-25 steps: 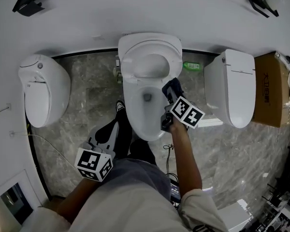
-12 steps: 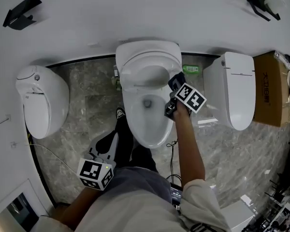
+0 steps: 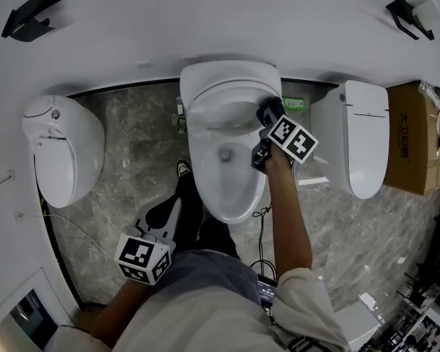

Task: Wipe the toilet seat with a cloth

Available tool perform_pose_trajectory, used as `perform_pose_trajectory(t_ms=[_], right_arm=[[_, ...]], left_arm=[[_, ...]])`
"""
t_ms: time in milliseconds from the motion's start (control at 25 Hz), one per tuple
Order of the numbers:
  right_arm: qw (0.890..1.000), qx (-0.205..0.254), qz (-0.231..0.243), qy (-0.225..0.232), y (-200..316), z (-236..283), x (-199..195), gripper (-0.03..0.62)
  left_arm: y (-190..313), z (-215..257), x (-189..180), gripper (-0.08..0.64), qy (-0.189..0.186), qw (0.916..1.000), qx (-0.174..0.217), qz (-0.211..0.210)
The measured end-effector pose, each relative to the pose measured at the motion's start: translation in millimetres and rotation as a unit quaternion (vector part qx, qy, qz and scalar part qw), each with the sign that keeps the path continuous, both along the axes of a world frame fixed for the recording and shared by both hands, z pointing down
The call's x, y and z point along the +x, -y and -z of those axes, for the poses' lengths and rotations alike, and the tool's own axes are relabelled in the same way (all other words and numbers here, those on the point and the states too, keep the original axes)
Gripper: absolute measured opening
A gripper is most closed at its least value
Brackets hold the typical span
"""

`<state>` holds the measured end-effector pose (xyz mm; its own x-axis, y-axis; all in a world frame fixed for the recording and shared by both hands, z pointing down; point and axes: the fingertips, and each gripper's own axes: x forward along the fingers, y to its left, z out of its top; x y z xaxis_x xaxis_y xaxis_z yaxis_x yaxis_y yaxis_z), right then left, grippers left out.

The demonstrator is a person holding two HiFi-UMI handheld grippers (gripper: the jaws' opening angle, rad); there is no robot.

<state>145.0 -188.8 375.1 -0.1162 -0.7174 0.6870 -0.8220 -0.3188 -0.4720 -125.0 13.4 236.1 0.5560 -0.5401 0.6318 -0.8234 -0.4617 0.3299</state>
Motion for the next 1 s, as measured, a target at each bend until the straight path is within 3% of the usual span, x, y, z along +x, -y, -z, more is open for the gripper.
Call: perform_pose_trajectory(t_ms=[1000], right_arm=[[0.994,0.052,0.092,0.006,18.1,41.8,-91.8,0.100]], left_arm=[[-2.9,-8.7,-29.0,0.009,-0.022,0.9988,-0.014,0.042]])
